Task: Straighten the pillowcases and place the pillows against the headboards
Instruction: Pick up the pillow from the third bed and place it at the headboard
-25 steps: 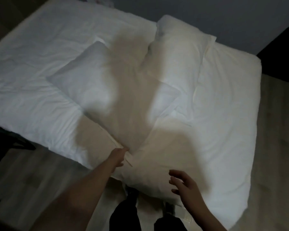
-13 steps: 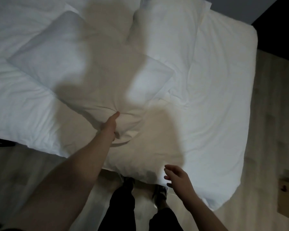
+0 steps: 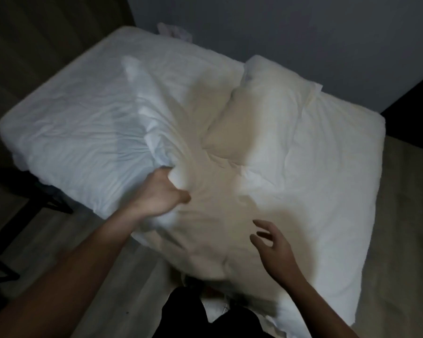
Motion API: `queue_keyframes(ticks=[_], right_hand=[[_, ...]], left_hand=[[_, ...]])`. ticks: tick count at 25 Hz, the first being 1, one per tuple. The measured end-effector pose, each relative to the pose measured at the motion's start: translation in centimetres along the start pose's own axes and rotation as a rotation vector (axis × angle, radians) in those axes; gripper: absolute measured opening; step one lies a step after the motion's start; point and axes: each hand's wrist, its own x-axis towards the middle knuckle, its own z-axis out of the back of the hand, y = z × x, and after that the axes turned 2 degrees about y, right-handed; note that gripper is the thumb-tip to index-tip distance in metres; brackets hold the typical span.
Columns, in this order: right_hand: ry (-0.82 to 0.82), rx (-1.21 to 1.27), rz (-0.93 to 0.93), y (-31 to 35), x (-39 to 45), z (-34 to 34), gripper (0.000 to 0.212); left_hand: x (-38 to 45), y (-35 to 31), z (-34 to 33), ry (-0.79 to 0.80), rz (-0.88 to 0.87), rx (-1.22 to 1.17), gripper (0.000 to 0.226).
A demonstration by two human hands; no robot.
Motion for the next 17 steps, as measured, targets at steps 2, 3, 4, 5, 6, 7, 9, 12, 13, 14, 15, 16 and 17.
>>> queue_keyframes(ticks=[2, 3, 4, 5, 6, 7, 9, 12, 13, 14, 15, 16, 17], right_hand=[[0.045, -0.025, 0.110, 1.9, -0.2, 1.6, 0.040], [0.062, -0.036, 0.169, 2.6, -0.3, 2.3, 0.045], [0.084, -0.048, 0.229, 3.1, -0.5, 3.0, 0.051], [0.107, -0.082, 0.296, 3.4, -0.8, 3.7, 0.059], [0.119, -0.137, 0.378, 3.7, -1.1, 4.4, 0.069], [0.117, -0.212, 0.473, 3.9, -1.2, 5.1, 0.080], [0.114, -0.333, 0.650, 5.2, -1.4, 6.9, 0.099], [0.203, -0.448, 0.802, 7.8, -1.4, 10.1, 0.118], [0.250, -0.525, 0.811, 8.2, -1.3, 10.8, 0.119], [0.283, -0.620, 0.809, 8.2, -1.1, 11.4, 0.115], [0.296, -0.695, 0.806, 7.9, -1.0, 11.8, 0.104], [0.292, -0.716, 0.812, 7.6, -0.8, 12.0, 0.087], [0.280, -0.683, 0.832, 7.2, -0.8, 12.2, 0.069]], left_hand=[[-5.3, -0.4, -0.2, 0.128, -0.176, 0.199, 0.039], [-7.4, -0.5, -0.5, 0.158, -0.249, 0.275, 0.030], [-9.3, -0.7, -0.9, 0.167, -0.299, 0.342, 0.027], [-11.1, -0.9, -1.1, 0.154, -0.336, 0.389, 0.028], [-12.4, -1.1, -1.1, 0.130, -0.369, 0.423, 0.028], [-13.6, -1.4, -0.9, 0.113, -0.404, 0.456, 0.029], [-16.2, -2.5, -0.4, 0.098, -0.483, 0.500, 0.028], [-20.3, -4.8, -0.1, 0.122, -0.633, 0.492, 0.026], [-21.5, -5.6, -0.1, 0.128, -0.674, 0.481, 0.027], [-22.3, -6.2, -0.1, 0.127, -0.702, 0.460, 0.029], [-23.0, -6.8, -0.1, 0.127, -0.717, 0.429, 0.032], [-23.5, -7.2, -0.1, 0.132, -0.720, 0.389, 0.035], [-23.8, -7.4, -0.2, 0.138, -0.706, 0.351, 0.037]])
